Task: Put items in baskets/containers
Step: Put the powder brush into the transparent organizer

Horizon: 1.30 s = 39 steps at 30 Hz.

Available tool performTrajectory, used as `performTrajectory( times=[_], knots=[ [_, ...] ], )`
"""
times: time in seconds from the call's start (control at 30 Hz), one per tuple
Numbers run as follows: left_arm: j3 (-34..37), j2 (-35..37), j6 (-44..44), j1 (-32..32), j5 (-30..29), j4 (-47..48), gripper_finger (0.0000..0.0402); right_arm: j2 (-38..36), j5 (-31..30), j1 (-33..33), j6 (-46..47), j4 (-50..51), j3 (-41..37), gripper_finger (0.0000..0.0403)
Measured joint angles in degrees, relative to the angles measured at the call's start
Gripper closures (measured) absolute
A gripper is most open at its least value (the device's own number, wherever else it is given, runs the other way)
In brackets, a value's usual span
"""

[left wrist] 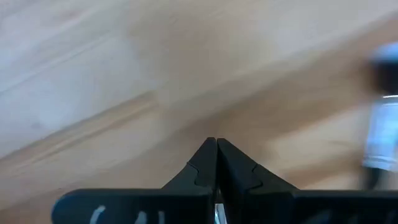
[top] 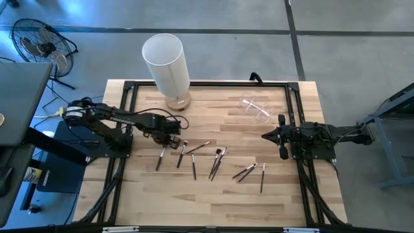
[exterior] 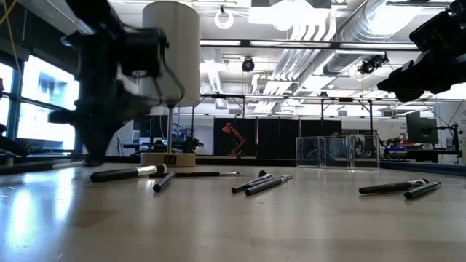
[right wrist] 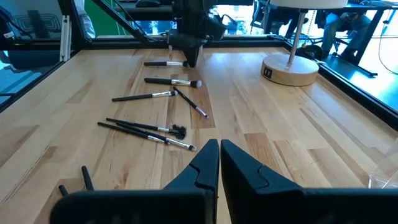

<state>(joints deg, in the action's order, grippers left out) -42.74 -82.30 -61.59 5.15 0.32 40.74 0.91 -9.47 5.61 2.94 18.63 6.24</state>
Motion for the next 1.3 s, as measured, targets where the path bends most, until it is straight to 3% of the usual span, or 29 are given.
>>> performTrajectory(
  times=[0.07,0.27,0.4,0.57,0.73,0.97,1.17,1.3],
  knots=[
    [-2.3,0.18,0.7,0.01,-0.91,0.32,0.04,0.0,-0.07,0.01,-0.69,-0.02,0.0,0.0391],
    [-12.05,0.83,5.56,-0.15,-5.17,1.41,0.0401,0.0,-7.25,0.01,-21.53,-0.04,0.0,0.0391],
    [-19.68,0.83,9.68,-2.32,-12.53,0.92,0.0401,0.0,-11.69,0.02,-28.73,-0.03,0.0,0.0391],
    [-27.54,0.85,16.22,-5.89,-21.0,0.52,0.0401,0.0,-12.59,0.02,-27.41,-0.02,0.0,0.0391],
    [-31.79,0.85,23.76,-8.54,-26.62,-4.91,0.0401,0.0,-7.44,0.02,-24.26,-0.32,0.0,0.0391],
    [-32.7,0.87,35.6,-8.92,-26.81,-18.11,0.0401,0.0,2.29,0.02,-15.09,-6.76,0.0,0.0391],
    [-32.69,-0.44,48.66,-8.92,-25.82,-28.98,0.0401,0.53,2.47,0.0,-9.65,-16.16,0.0,0.0391],
    [-32.74,-0.88,52.94,-8.9,-23.56,-35.17,0.0401,4.94,2.55,0.0,-5.51,-25.91,0.0,0.04]
  ],
)
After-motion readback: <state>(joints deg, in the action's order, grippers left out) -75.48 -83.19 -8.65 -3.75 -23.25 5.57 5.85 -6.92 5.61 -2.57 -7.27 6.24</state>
